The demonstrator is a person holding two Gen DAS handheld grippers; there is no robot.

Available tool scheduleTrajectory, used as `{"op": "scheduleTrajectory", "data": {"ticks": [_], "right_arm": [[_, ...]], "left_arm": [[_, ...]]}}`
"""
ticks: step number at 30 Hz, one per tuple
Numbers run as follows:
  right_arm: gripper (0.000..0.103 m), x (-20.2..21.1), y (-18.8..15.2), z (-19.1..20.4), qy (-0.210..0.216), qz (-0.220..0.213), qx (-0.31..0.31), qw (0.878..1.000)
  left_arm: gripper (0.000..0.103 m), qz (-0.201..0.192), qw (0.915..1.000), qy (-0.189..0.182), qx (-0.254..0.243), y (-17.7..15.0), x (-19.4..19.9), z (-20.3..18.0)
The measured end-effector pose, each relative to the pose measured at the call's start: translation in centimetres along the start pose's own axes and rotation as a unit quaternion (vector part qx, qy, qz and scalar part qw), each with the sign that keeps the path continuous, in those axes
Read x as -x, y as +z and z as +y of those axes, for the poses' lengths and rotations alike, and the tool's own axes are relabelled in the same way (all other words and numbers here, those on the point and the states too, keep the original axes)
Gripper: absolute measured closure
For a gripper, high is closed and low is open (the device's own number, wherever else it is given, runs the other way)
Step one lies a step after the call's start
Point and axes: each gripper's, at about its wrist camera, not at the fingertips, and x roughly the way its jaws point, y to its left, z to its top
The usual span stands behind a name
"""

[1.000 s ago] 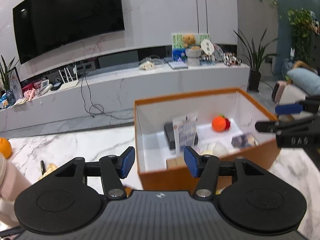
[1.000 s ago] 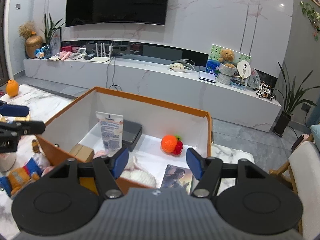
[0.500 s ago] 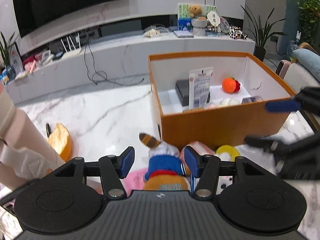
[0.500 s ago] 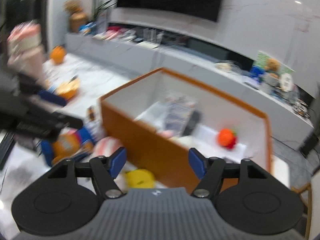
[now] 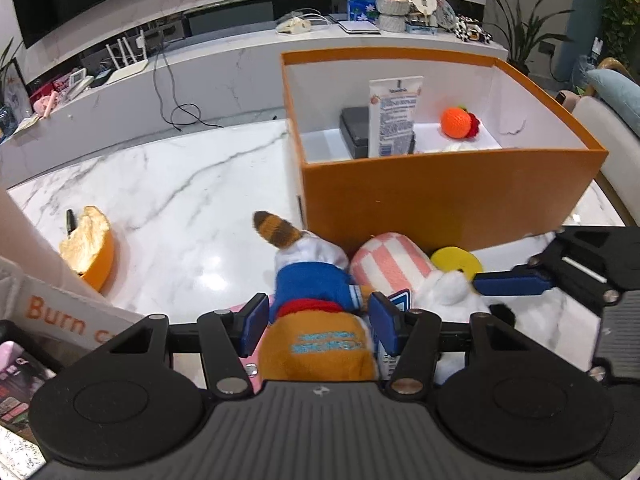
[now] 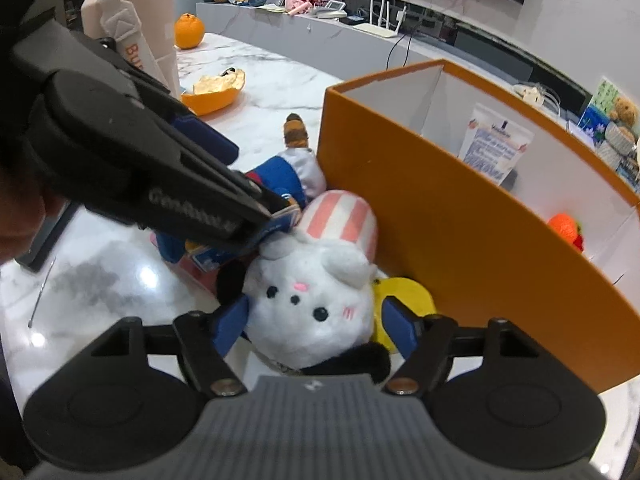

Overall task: Organize objects
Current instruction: 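Grasp the brown plush dog with left gripper while right gripper grasps the striped-hat white bunny plush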

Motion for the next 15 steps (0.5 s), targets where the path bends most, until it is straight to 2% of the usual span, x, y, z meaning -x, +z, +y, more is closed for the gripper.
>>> {"op": "scheduleTrajectory", "data": {"ticks": [6, 10, 15], "right_arm": [[0.025, -1.6, 0.1, -0.2, 0.011, 0.012, -0.031, 0.999], [0.029, -1.8, 0.3, -0.4, 0.016, 0.017, -0.041, 0.999], [0.031, -1.3, 0.5, -1.0, 0.013, 0.038, -0.045, 0.998]], "left_arm": [[0.038, 0.008, 1.0, 0.0, 0.006, -0.1, -0.8, -0.1], [0.038, 0.019, 0.9997, -0.002, 0.014, -0.2, -1.4, 0.3], [0.037, 0.023, 0.9997, 0.004, 0.0, -0.5, -1.8, 0.0]]}}
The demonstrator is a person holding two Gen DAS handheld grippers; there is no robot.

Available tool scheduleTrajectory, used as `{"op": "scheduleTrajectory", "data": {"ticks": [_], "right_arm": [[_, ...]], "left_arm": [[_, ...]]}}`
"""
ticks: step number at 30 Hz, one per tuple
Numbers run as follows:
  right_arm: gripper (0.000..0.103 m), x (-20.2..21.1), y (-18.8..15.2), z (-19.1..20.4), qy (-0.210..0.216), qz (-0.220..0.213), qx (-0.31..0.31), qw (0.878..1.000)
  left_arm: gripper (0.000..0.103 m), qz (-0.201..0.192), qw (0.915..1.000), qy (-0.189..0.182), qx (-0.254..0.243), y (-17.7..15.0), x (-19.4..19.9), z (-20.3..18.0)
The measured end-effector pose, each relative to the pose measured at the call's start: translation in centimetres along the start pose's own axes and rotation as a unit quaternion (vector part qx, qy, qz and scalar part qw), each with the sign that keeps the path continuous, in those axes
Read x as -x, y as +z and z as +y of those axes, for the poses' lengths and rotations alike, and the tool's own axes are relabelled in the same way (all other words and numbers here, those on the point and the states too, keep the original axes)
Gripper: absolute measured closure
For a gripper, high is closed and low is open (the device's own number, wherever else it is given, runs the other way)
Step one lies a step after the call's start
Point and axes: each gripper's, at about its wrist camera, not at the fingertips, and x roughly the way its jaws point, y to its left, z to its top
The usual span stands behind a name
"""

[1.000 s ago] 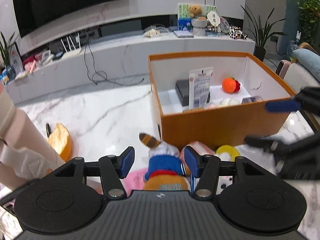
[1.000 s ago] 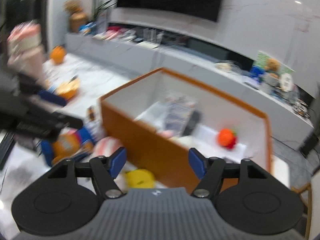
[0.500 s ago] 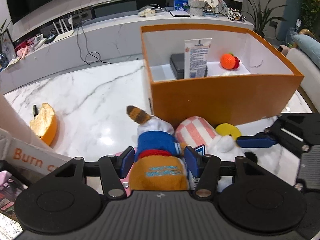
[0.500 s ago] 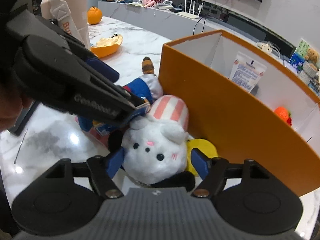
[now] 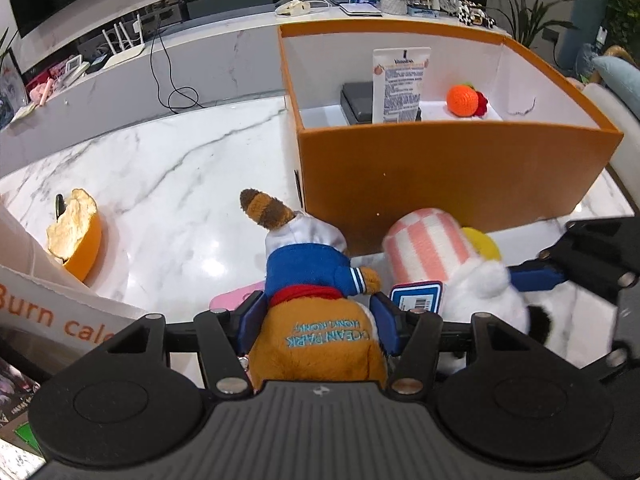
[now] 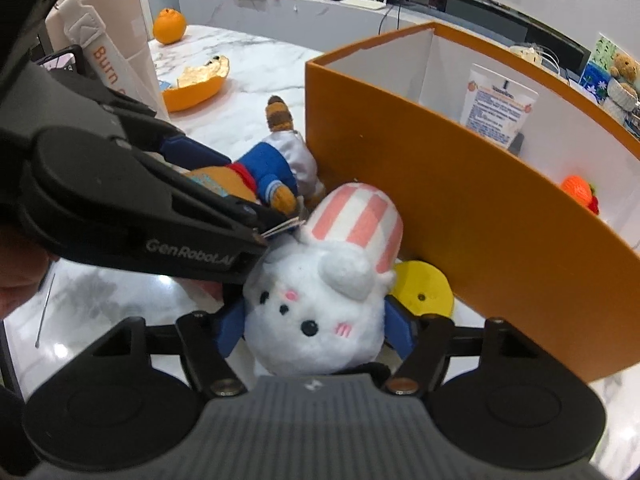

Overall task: Organize objects
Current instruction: 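Grasp the brown plush dog with left gripper while right gripper grasps the striped-hat white bunny plush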

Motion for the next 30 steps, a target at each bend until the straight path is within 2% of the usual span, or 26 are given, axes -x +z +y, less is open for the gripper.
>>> {"op": "scheduleTrajectory", "data": {"ticks": [9, 15, 24, 27, 30], "right_arm": [[0.031, 3.3, -2.0, -2.6, -0.013, 0.012, -0.011, 1.0], [0.031, 5.2, -3.7, -5.5, -0.024, 0.023, -0.019, 0.999], [0.03, 5.7, -5.4, -8.1, -0.022, 0.062, -0.006, 0.998], [0.029, 5.0, -5.9, -8.4, -0.039, 0.076, 0.0, 0.996], [0.029, 5.0, -6.1, -8.7, -0.036, 0.077, -0.001, 0.996]], "left_arm": [[0.04, 0.003, 0.9999, -0.001, -0.015, -0.2, 0.4, -0.4], [0.043, -0.003, 0.9994, -0.02, -0.029, -0.9, 1.8, -1.6], [0.043, 0.002, 0.9936, -0.081, -0.078, -2.0, 2.1, -8.2], [0.044, 0.014, 0.992, -0.077, -0.099, -2.5, 1.3, -9.9], [0.043, 0.006, 0.9919, -0.065, -0.109, -2.9, 0.9, -10.6]]}}
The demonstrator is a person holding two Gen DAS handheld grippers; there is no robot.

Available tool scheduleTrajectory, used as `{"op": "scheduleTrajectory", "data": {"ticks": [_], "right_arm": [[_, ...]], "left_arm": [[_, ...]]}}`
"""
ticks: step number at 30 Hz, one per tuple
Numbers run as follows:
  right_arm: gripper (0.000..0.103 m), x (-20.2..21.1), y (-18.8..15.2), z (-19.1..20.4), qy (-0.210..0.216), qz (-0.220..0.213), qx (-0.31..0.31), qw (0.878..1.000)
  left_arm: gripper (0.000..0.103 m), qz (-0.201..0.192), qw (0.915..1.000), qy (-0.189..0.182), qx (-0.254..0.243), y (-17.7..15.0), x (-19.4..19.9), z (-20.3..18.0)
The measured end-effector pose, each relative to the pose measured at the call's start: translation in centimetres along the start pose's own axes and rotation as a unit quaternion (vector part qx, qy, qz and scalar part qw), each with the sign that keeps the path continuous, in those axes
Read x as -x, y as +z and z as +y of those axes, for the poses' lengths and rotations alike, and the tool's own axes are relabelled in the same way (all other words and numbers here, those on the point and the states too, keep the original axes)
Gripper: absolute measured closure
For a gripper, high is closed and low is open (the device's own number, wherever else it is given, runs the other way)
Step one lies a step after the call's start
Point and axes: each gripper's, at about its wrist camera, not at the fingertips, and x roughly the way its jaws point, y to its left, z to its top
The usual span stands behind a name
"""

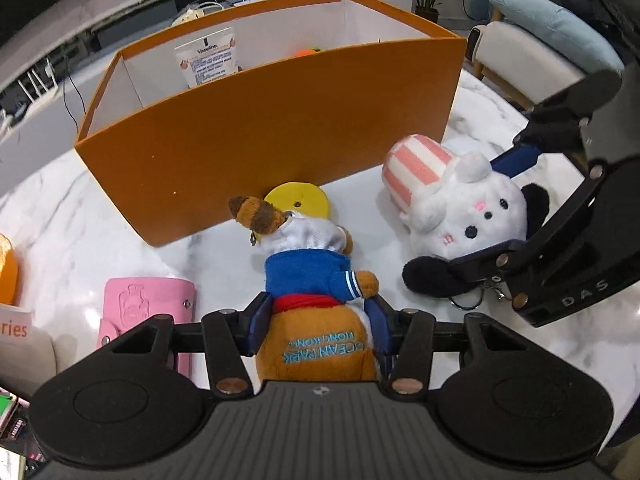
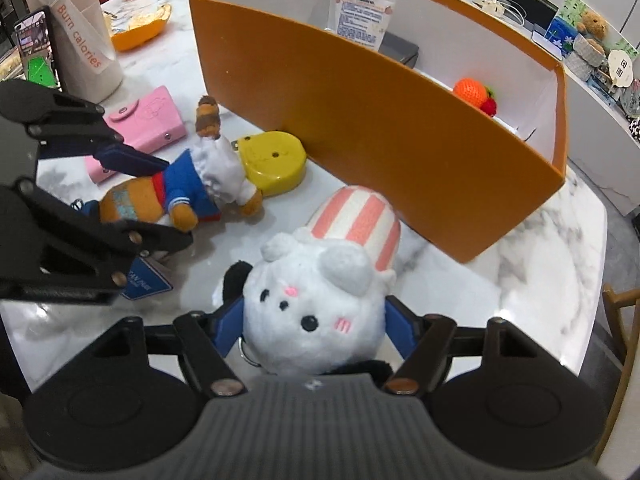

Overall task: Organize objects
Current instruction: 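Grasp the brown plush dog with left gripper while right gripper grasps the striped-hat white bunny plush, then lift the plush dog with left gripper while right gripper lifts the bunny plush toward the box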

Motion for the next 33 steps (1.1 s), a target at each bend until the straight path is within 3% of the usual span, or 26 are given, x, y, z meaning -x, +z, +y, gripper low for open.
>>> {"op": "scheduleTrajectory", "data": {"ticks": [5, 11, 21, 28, 33], "right_arm": [[0.024, 0.5, -0.2, -0.1, -0.012, -0.001, -0.011, 1.0], [0.024, 1.5, 0.5, -1.2, 0.012, -0.02, -0.102, 0.995], [0.024, 0.1, -0.2, -3.3, 0.017, -0.004, -0.235, 0.972], [0.025, -0.9, -0.2, -2.8, 0.023, 0.006, -0.229, 0.973], [0.025, -1.4, -0.3, -2.3, 0.023, 0.018, -0.227, 0.973]], "left_arm": [[0.038, -0.013, 0.9996, 0.008, 0.022, -0.2, -0.2, -0.1], [0.023, 0.002, 0.9978, -0.024, 0.061, -0.4, -0.5, 0.9], [0.026, -0.002, 0.9958, -0.03, 0.086, -0.9, -0.4, 1.2], [0.03, -0.011, 0.9925, -0.035, 0.117, -1.2, -0.6, 2.0], [0.03, 0.0, 0.9938, -0.033, 0.106, -0.8, -0.6, 1.8]]}}
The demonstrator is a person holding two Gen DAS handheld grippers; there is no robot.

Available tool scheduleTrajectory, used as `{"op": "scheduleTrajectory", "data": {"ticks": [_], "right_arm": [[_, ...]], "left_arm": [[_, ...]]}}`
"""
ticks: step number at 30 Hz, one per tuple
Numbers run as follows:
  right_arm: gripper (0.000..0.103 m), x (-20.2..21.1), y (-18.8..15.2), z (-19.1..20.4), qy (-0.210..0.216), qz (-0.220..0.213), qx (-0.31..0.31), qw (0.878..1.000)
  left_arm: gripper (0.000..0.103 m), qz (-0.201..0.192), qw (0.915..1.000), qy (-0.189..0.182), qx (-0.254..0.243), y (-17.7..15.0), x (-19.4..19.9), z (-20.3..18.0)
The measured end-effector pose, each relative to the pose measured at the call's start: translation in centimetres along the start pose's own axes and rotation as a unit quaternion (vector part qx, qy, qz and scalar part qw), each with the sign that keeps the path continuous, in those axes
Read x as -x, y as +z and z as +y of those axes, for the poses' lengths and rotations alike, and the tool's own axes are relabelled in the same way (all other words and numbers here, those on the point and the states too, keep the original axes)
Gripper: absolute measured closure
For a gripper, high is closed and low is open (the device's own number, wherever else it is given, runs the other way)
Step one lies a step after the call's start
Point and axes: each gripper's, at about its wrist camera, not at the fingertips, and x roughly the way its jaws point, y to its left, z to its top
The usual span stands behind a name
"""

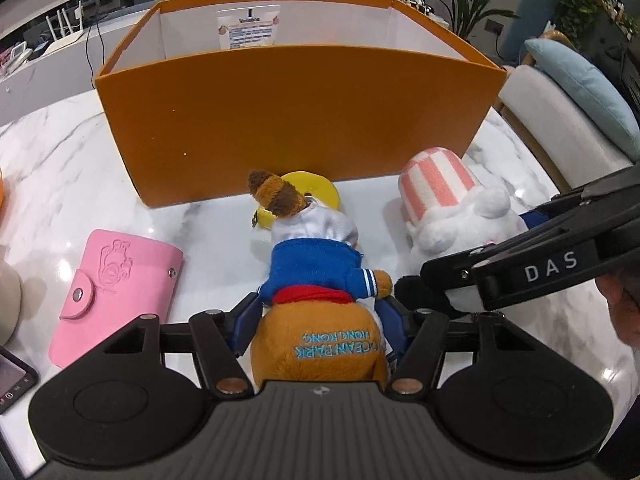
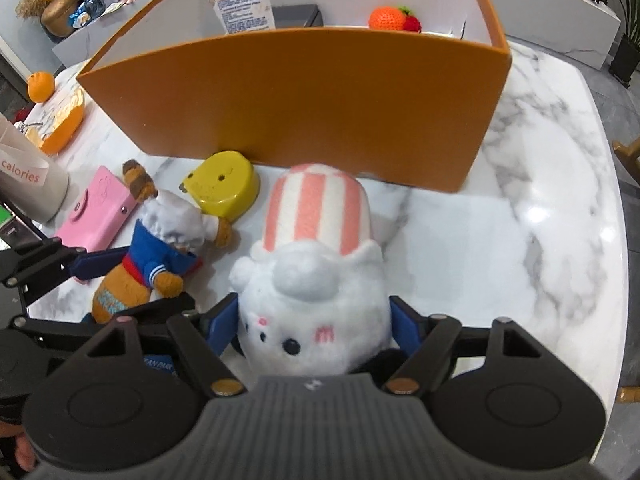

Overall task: Organize objects
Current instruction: 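Lift the plush dog with left gripper while right gripper lifts the bunny plush toward the box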

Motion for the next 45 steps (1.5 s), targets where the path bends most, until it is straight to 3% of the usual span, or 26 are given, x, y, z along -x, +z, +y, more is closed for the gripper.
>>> {"op": "scheduleTrajectory", "data": {"ticks": [15, 28, 45], "right_arm": [[0.025, 1.2, 0.7, -0.4, 0.001, -0.031, -0.009, 0.999], [0.035, 1.7, 0.9, -0.5, 0.006, -0.033, 0.011, 0.999], [0.035, 7.8, 3.3, -0.9, 0.051, -0.102, -0.016, 0.993]], "left_arm": [[0.038, 0.01, 0.9998, -0.003, -0.017, 0.2, 0.2, -0.5], [0.04, 0.012, 0.9996, -0.012, -0.024, 0.3, 0.6, -0.6], [0.04, -0.066, 0.9973, -0.032, -0.004, 3.9, 5.5, 0.1]]}}
